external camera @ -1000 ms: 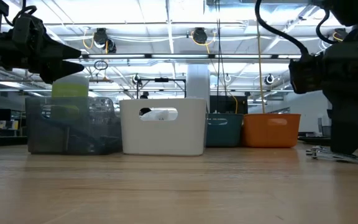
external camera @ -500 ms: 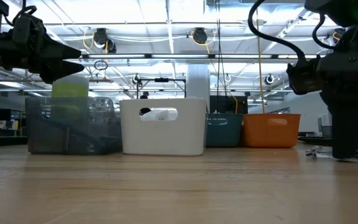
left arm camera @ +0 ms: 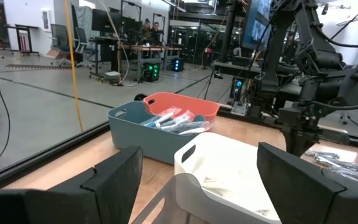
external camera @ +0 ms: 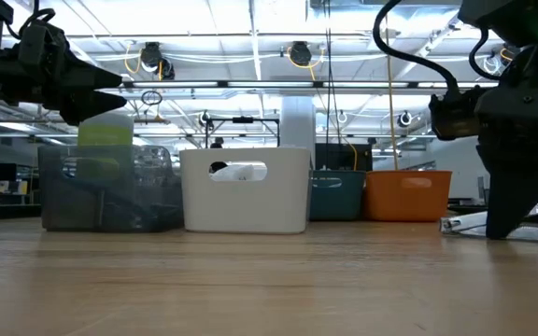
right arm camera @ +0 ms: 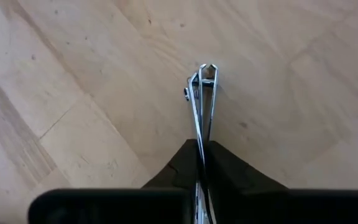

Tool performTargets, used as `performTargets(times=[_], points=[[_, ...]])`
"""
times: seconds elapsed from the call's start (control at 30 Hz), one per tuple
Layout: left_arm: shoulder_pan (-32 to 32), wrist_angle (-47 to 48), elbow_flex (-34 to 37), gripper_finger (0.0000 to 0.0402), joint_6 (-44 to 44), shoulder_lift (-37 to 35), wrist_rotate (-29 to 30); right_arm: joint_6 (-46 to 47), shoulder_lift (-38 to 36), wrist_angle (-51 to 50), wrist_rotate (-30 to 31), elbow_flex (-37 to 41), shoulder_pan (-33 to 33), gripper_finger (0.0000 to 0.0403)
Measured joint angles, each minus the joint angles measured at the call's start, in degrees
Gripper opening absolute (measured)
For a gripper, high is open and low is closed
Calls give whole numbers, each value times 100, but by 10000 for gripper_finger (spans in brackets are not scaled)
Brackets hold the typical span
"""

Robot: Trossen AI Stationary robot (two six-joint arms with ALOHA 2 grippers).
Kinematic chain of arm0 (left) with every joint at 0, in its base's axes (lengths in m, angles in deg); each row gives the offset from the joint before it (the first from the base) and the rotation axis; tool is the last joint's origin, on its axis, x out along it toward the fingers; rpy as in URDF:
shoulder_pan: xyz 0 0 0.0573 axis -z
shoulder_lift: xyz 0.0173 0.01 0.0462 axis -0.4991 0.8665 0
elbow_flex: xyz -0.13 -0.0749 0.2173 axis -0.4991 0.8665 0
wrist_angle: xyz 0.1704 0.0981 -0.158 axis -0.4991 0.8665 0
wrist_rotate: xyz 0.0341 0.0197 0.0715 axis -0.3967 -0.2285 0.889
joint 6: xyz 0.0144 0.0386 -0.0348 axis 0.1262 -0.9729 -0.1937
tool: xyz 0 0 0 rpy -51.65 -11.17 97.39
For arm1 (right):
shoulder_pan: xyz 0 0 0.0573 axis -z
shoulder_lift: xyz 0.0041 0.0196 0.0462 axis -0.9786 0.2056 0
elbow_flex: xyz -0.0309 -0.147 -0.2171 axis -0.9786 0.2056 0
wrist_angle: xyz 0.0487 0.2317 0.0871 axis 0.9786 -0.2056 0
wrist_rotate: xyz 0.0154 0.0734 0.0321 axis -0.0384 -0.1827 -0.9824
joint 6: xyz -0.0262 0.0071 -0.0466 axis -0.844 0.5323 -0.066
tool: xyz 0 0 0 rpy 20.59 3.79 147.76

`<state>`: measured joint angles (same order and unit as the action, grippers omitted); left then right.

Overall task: Pick & Place Travel size toiletries
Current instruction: Put the silver nail cutter into the orange bin

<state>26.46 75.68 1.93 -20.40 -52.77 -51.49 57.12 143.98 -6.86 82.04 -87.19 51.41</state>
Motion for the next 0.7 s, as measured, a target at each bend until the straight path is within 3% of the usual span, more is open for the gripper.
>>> performTargets(times=[0.27,0.7], points=[[0,0,0,306,0,0,0,-584,-568,408,374,34,48,7],[-1,1,0,306,0,0,0,-1986,-2373,540,1887,22,261,8]])
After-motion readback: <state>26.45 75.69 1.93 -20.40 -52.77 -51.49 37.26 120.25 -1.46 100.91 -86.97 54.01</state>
